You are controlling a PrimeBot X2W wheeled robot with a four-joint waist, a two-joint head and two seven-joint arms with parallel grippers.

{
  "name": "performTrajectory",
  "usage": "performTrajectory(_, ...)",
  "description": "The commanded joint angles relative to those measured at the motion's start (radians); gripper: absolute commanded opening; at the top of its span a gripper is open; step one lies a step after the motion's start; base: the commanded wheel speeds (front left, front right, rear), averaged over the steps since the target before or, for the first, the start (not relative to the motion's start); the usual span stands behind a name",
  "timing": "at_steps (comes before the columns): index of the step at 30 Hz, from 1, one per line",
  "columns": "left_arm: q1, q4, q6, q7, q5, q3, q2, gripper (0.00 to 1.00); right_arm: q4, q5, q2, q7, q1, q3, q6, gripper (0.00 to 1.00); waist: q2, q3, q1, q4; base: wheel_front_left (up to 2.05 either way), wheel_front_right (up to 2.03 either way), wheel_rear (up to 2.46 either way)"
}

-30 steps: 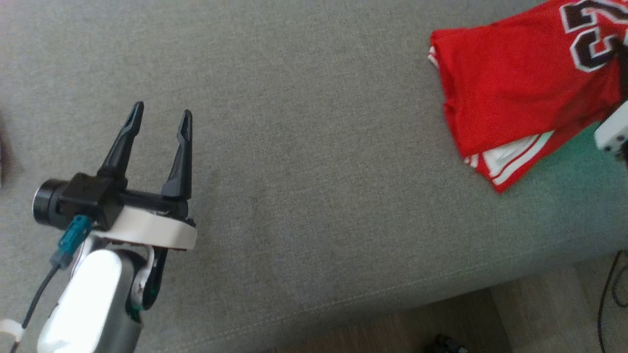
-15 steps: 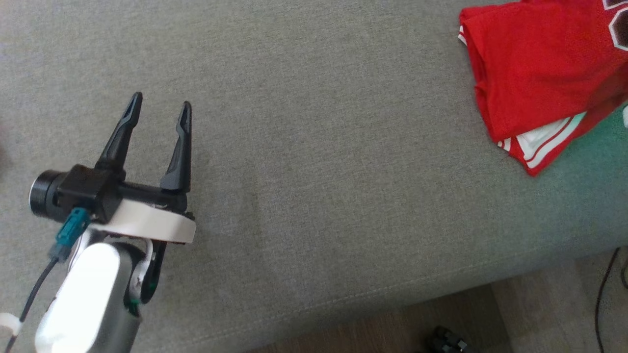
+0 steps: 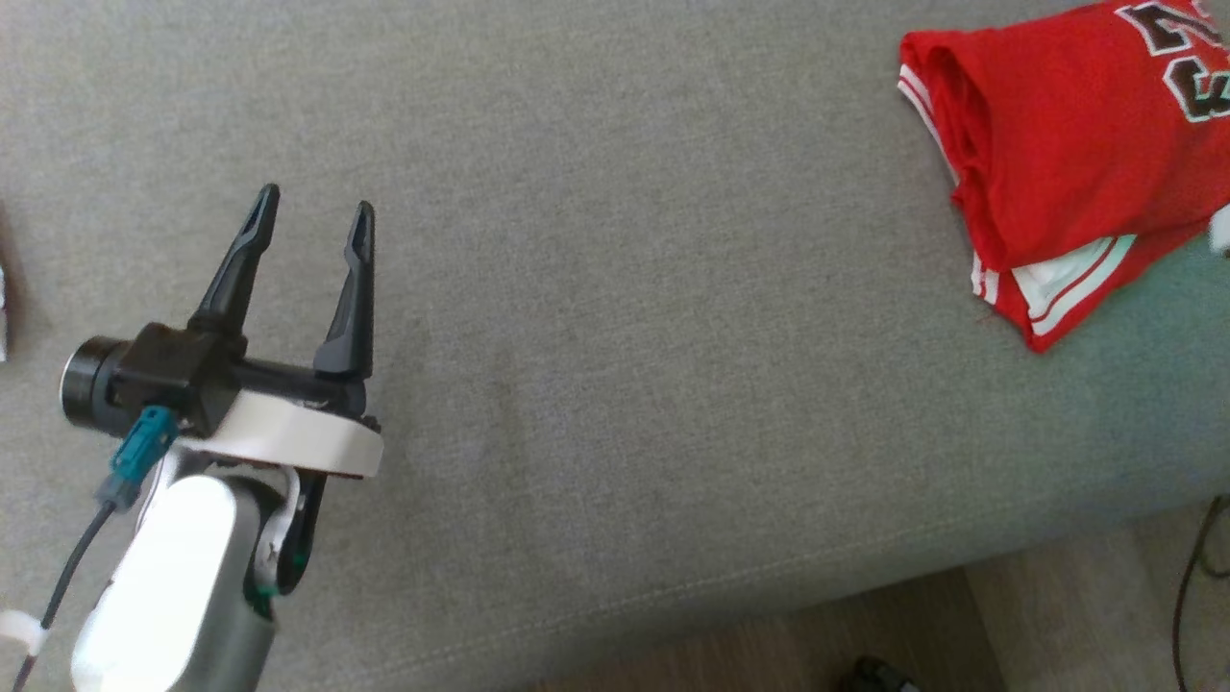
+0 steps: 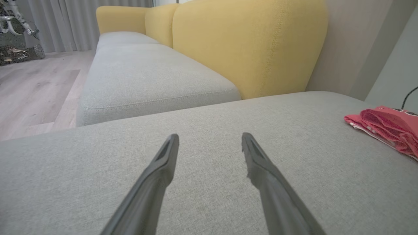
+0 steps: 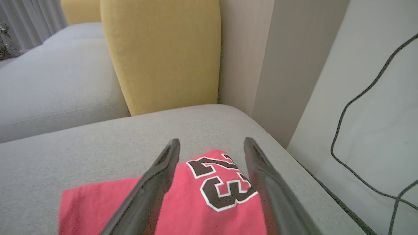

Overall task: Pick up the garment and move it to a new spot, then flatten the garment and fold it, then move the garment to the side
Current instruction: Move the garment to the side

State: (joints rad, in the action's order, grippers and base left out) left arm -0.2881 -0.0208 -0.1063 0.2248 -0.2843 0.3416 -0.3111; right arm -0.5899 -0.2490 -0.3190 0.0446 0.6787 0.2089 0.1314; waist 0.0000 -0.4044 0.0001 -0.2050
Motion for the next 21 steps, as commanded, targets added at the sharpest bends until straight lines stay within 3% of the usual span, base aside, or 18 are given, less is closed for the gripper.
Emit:
performTrajectory(1, -0.009, 0.025, -0.008, 0.010, -0.011, -0.037, -0.020, 1.00, 0.057, 0.018, 0.003, -0.027, -0.024, -0.010, -0.001, 1.00, 0.0000, 0.019, -0.0001, 0.000, 0.00, 0.00, 0.00)
performTrajectory(12, 0.075, -0.003, -0.042, 0.023, -0.051, -0.063, 0.002, 1.00, 0.338, 0.101, 0.214, -0.126, -0.286, -0.106, -0.001, 1.00, 0.0000, 0.144, -0.0001, 0.058, 0.00, 0.00, 0.00)
performTrajectory(21, 0.125, -0.029, -0.048, 0.031, -0.075, -0.076, 0.018, 1.00, 0.410, 0.083, 0.263, -0.123, -0.384, -0.225, -0.001, 1.00, 0.0000, 0.213, -0.0001, 0.148, 0.00, 0.00, 0.00)
